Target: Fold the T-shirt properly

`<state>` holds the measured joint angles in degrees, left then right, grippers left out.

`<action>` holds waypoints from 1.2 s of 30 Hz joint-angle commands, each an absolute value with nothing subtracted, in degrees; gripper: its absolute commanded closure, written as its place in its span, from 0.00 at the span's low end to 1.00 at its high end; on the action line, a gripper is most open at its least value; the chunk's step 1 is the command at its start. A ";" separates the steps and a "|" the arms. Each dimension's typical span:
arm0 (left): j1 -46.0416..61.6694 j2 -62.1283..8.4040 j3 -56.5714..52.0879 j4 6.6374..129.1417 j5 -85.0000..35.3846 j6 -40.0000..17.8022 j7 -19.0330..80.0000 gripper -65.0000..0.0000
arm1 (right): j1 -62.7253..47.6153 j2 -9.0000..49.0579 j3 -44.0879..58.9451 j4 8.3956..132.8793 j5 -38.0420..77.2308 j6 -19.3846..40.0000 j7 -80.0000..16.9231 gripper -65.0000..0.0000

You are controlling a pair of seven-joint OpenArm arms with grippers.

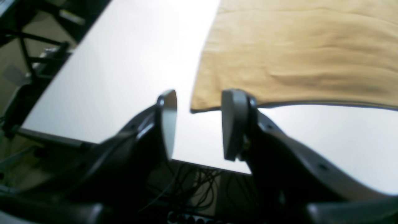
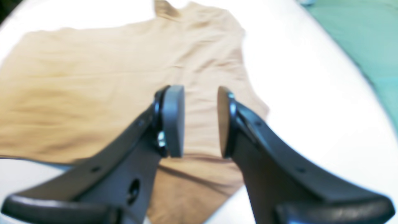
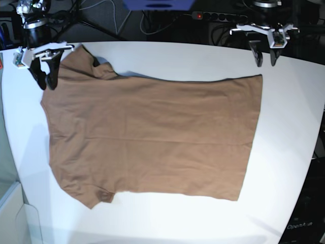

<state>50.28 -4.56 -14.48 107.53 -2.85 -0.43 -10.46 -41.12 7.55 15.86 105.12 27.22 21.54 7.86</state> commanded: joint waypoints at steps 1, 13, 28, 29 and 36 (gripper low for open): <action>50.33 -4.70 -14.73 108.35 -2.95 -0.13 -11.82 0.64 | -41.27 8.04 17.27 106.42 28.88 21.85 8.40 0.71; 48.57 -4.70 -14.81 108.09 -2.86 -0.13 -11.82 0.64 | -41.89 3.47 19.56 103.43 38.81 21.93 2.33 0.71; 47.78 -4.70 -18.68 108.09 -2.86 -0.13 -11.82 0.64 | -43.47 -2.51 19.38 99.21 38.73 22.20 -3.91 0.67; 47.78 -4.70 -19.21 108.09 -2.86 -0.13 -11.82 0.64 | -43.21 -2.51 19.38 99.03 38.73 22.20 -4.97 0.65; 47.78 -4.70 -19.65 108.09 -2.86 -0.13 -11.82 0.64 | -42.42 -2.42 19.38 98.95 38.81 22.20 -10.15 0.52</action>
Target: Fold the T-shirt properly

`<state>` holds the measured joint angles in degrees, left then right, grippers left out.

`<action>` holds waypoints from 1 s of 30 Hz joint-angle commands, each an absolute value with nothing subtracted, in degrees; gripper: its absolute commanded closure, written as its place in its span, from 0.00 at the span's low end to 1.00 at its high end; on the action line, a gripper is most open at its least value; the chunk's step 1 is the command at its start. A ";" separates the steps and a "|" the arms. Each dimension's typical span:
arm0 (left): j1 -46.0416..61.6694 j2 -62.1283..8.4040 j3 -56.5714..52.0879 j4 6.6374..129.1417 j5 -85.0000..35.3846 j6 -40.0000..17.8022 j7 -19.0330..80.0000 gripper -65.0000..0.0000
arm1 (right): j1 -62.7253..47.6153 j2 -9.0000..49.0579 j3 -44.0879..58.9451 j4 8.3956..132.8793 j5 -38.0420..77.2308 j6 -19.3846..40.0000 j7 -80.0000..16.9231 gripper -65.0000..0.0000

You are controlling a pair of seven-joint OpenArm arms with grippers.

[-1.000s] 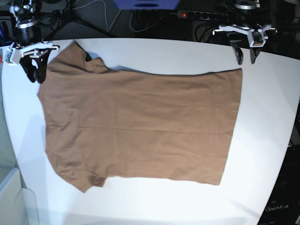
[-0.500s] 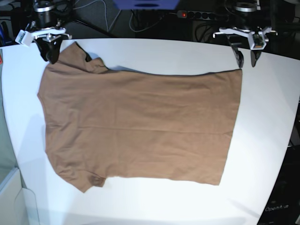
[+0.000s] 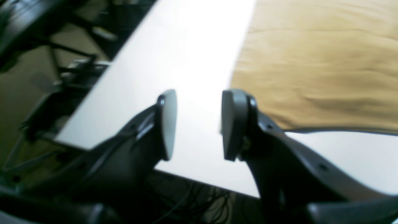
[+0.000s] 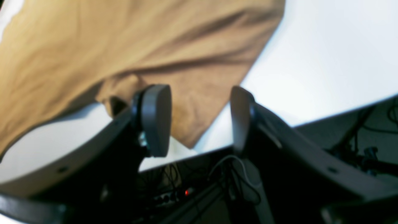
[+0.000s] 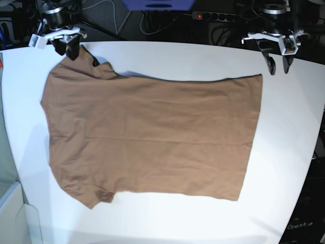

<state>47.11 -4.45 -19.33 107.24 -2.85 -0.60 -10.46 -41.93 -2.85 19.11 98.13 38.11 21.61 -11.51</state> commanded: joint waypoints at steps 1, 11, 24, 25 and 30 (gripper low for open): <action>47.78 -4.70 -19.65 108.09 -2.86 -0.13 -11.82 0.64 | -42.42 -2.42 19.38 98.95 38.81 22.20 -10.68 0.52; 47.78 -4.70 -19.65 108.09 -2.86 -0.13 -11.82 0.64 | -42.33 -2.68 18.68 98.95 38.81 22.29 -14.81 0.53; 47.69 -4.70 -19.65 108.09 -2.86 -0.13 -11.82 0.64 | -41.54 -2.42 15.25 98.59 38.81 22.29 -14.73 0.53; 47.69 -4.70 -19.65 108.09 -2.86 -0.13 -11.82 0.64 | -41.45 -2.42 15.25 98.51 38.81 22.29 -14.73 0.54; 47.69 -4.70 -19.65 108.09 -2.86 -0.13 -11.82 0.64 | -40.66 -2.42 15.25 98.51 38.81 22.29 -14.73 0.59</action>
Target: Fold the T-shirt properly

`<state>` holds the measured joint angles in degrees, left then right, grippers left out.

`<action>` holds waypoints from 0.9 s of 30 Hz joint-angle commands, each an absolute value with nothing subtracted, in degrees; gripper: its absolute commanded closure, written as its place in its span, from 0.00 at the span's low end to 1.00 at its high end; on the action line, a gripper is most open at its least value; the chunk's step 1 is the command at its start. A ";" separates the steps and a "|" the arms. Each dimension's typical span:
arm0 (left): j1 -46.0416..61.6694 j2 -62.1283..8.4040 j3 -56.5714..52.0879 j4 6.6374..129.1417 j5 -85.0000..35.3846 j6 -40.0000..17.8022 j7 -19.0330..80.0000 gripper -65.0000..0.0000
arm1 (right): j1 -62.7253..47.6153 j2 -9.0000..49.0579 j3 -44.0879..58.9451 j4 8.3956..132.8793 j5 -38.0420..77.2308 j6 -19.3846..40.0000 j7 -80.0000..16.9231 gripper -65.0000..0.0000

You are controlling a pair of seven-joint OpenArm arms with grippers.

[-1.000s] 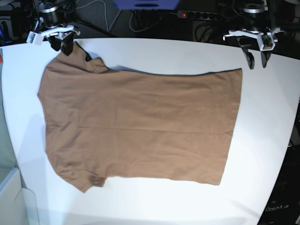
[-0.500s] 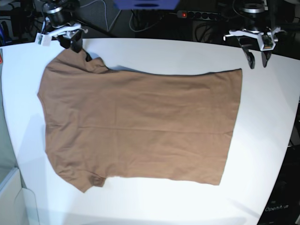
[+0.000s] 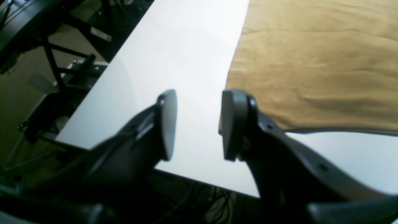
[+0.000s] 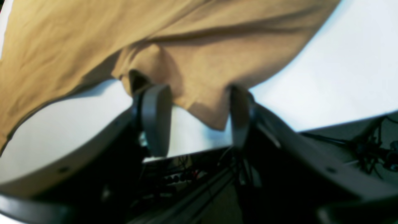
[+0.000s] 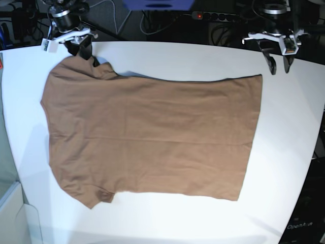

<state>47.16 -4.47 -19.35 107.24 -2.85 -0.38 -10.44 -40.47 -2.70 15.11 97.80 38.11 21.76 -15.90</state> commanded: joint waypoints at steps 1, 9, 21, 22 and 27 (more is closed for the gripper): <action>47.69 -4.70 -19.65 108.09 -2.86 -0.13 -11.82 0.64 | -40.57 -2.42 15.25 98.42 38.81 22.29 -14.73 0.64; 47.69 -4.70 -19.74 108.09 -2.86 -0.13 -11.82 0.64 | -39.52 -1.36 15.34 97.01 38.73 22.29 -14.73 0.83; 47.78 -4.70 -19.74 108.09 -2.86 -0.13 -11.82 0.64 | -37.58 0.40 15.34 93.41 38.73 22.29 -14.73 0.99; 47.78 -4.70 -19.65 108.09 -2.86 -0.13 -11.82 0.64 | -37.58 0.40 15.34 93.49 38.73 22.29 -14.73 0.99; 47.87 -4.70 -19.65 108.09 -2.86 -0.13 -11.82 0.64 | -37.49 1.27 15.34 93.58 38.64 22.29 -14.55 0.99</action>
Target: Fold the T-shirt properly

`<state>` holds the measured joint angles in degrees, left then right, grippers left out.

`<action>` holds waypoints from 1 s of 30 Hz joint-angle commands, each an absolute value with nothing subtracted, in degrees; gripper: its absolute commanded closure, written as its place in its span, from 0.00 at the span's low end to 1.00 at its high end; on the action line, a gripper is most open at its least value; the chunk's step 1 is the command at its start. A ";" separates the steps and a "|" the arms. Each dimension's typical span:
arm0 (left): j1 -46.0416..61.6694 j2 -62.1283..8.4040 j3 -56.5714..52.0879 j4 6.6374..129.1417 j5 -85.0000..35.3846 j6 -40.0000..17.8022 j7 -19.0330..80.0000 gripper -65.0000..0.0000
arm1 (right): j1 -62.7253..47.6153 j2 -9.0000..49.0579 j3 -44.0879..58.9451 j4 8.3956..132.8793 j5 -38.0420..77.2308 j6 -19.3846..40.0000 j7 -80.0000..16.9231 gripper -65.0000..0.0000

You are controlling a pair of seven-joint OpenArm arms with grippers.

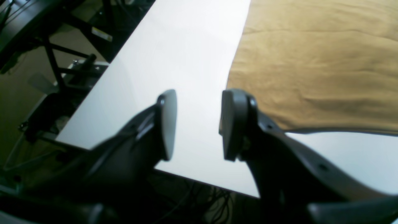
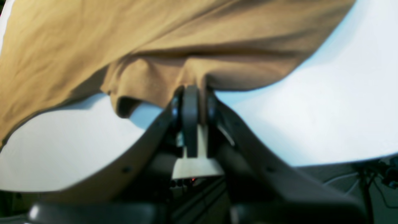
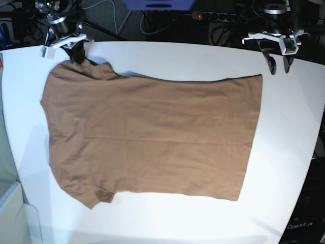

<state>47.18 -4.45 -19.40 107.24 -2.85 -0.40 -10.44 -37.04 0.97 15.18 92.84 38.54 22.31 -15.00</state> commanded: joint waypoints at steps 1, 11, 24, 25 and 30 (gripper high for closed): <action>47.87 -4.70 -19.65 108.09 -2.86 -0.13 -11.82 0.64 | -37.41 1.27 15.34 93.58 38.64 22.29 -14.46 0.99; 42.77 -5.23 -23.08 104.66 -10.15 -2.15 -3.82 0.50 | -37.41 2.07 15.34 93.58 38.64 22.29 -14.20 0.99; 27.65 -4.00 -32.92 95.25 -18.33 -26.07 16.40 0.42 | -37.41 2.95 15.43 93.58 38.64 22.29 -14.29 0.99; 26.95 -4.00 -33.45 94.73 -18.33 -26.07 17.27 0.42 | -37.41 2.95 15.43 93.58 38.64 22.29 -14.29 0.99; 25.54 -4.18 -33.80 91.82 -18.33 -26.07 19.12 0.42 | -37.41 2.95 15.43 93.58 38.64 22.29 -14.46 0.99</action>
<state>25.71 -3.64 -33.58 90.96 -17.69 -25.78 20.60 -37.01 2.55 15.14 92.84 38.33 22.26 -14.85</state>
